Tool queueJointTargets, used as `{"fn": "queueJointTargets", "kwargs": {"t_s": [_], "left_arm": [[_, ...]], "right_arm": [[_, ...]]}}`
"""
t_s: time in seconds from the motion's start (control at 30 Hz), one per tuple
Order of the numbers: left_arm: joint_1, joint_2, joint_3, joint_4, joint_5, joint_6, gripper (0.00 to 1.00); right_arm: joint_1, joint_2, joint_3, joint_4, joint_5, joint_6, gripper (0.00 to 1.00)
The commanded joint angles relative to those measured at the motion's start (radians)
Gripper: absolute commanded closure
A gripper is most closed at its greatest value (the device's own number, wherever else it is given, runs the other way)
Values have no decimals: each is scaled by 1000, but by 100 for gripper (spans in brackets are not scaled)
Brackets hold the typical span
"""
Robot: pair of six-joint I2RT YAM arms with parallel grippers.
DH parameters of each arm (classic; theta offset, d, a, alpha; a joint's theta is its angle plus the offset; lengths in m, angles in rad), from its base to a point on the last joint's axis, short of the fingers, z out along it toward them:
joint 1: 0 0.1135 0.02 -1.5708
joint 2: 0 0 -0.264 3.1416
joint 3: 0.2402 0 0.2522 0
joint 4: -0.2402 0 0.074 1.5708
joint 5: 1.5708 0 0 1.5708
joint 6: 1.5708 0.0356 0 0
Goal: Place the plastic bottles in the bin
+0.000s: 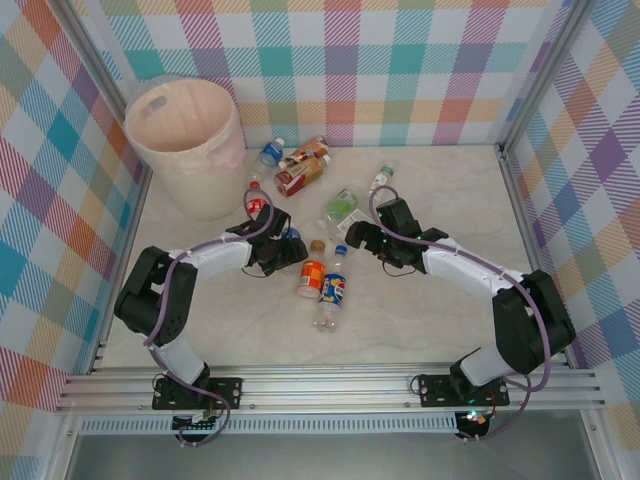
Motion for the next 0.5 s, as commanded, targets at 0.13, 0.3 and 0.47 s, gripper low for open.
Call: {"fn": "queueJointTargets", "kwargs": {"t_s": [0.13, 0.3, 0.47], "left_arm": [[7, -97, -15, 15, -29, -1, 40], [7, -144, 14, 14, -7, 30, 43], [7, -207, 50, 13, 8, 73, 45]], "right_arm": [[-4, -13, -41, 67, -32, 3, 0], [-4, -30, -52, 85, -22, 2, 0], [-4, -57, -81, 149, -38, -10, 0]]}}
